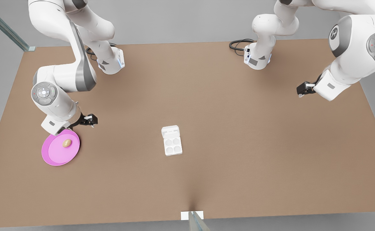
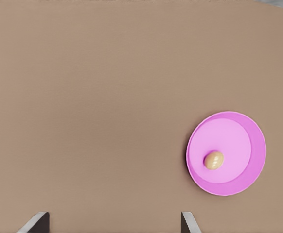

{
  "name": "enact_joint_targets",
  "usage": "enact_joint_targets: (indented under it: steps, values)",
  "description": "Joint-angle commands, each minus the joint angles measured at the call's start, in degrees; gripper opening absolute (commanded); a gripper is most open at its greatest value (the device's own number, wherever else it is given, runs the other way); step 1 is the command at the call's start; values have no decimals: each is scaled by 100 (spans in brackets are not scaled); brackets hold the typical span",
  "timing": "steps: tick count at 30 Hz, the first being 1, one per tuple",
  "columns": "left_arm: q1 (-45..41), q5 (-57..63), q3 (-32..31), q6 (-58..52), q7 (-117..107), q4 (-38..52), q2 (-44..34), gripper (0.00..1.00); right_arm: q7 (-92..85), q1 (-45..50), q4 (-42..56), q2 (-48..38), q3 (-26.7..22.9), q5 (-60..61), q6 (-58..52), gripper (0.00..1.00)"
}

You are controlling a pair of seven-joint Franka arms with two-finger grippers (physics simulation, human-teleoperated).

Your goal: Pack egg into the box and close the box lid

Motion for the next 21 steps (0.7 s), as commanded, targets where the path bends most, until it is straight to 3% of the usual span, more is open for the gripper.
enact_joint_targets:
  steps: [1, 4, 6, 10, 17, 21]
  values:
    - [-1, 53, 0, 201, -151, -1, 0, 100, 250, -3, 3, -6, 2, 43, 156, 100]
    - [-1, 62, 0, 192, -151, -1, 9, 100, -233, -118, 319, 117, -24, 35, -451, 100]
    - [-27, 62, 0, 192, -151, -1, 9, 100, -163, -249, 337, 653, -15, 61, -389, 100]
    - [-27, 62, 0, 148, -151, -9, 36, 100, -453, -1181, -1271, 961, -7, 17, 2045, 100]
    - [-27, 62, 0, 96, -142, -9, 44, 100, -1104, -1893, -1799, 1286, -7, -18, 3205, 100]
    - [-27, 71, 0, 69, -142, -9, 71, 100, -1964, -2350, -1518, 1752, -7, -1, 3504, 100]
